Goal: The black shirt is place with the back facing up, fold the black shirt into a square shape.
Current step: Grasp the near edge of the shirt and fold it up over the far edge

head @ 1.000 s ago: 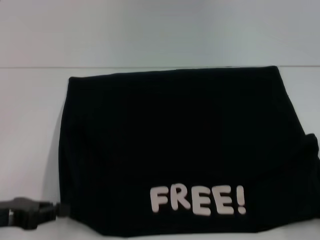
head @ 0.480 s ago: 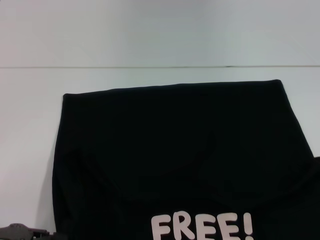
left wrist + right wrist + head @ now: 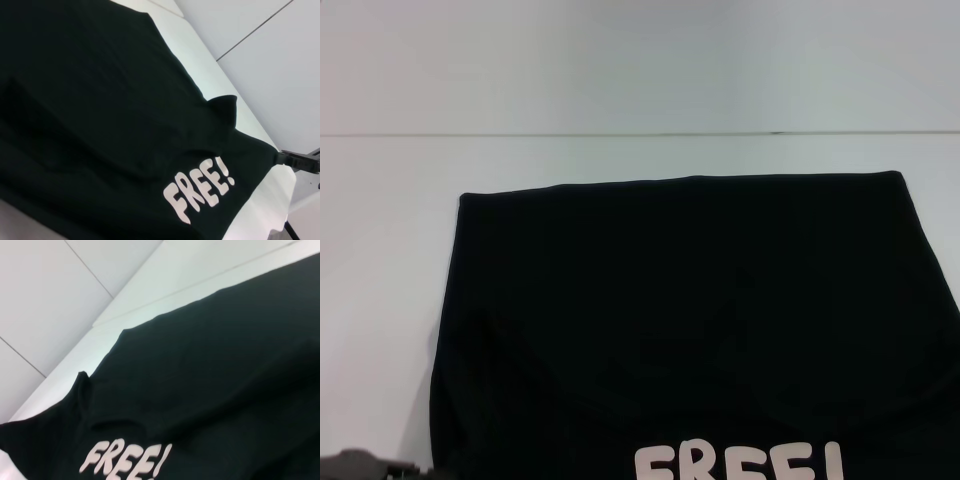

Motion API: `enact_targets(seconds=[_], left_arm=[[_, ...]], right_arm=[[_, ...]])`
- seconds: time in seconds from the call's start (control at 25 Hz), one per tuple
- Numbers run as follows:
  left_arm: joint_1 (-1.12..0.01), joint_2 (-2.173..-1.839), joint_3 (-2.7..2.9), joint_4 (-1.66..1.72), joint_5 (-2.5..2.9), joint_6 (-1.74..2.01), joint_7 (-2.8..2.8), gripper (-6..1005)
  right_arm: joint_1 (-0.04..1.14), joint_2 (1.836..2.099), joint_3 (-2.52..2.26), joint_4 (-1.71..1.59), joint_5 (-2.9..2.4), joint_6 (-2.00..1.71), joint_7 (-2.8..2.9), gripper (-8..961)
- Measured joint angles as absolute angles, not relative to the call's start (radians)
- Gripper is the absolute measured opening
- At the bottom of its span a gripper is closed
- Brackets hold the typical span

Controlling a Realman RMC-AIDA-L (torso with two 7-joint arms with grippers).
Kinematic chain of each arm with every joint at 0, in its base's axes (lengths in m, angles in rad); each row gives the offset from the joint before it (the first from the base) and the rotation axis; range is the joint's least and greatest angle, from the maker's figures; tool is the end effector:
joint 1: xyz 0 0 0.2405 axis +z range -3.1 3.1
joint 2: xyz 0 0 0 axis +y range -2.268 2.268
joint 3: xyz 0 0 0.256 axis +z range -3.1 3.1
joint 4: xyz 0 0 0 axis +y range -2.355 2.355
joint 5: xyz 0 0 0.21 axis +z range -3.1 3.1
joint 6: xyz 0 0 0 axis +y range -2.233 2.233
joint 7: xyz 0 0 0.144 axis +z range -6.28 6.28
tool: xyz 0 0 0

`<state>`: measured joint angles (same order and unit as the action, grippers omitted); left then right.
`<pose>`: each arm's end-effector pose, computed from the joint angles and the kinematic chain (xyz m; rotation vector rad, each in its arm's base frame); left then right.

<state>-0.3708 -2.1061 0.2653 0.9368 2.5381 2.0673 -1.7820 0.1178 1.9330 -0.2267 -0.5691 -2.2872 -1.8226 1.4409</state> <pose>-0.3246 0.2153 0.0514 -2.6860 -1.5185 -0.5396 0.4047 0.1549 0.0734 -2.3201 1.3492 0.6954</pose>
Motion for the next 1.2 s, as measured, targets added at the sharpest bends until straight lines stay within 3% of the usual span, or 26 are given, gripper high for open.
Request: enact_targets(seconds=[0.2,0.64,1.2], left_arm=[[-0.437,-2.087,0.246,0.925,2.53,2.037,-1.796,17],[-0.688,-1.99,0.231,0.748,2.507,1.617,-1.919,18],[-0.816,-2.022,0.423,0.606,2.506,0.999,-1.938,17]], right_arm=[[0.169,1.93,-0.155,-0.569,-2.28,-1.825,1.437,31],[0.409,1.918,0.035,-0.56,-2.276,-1.735,1.468,32],[0.704,1.937,-0.174,-0.403,-2.278,-1.08,1.626,32]])
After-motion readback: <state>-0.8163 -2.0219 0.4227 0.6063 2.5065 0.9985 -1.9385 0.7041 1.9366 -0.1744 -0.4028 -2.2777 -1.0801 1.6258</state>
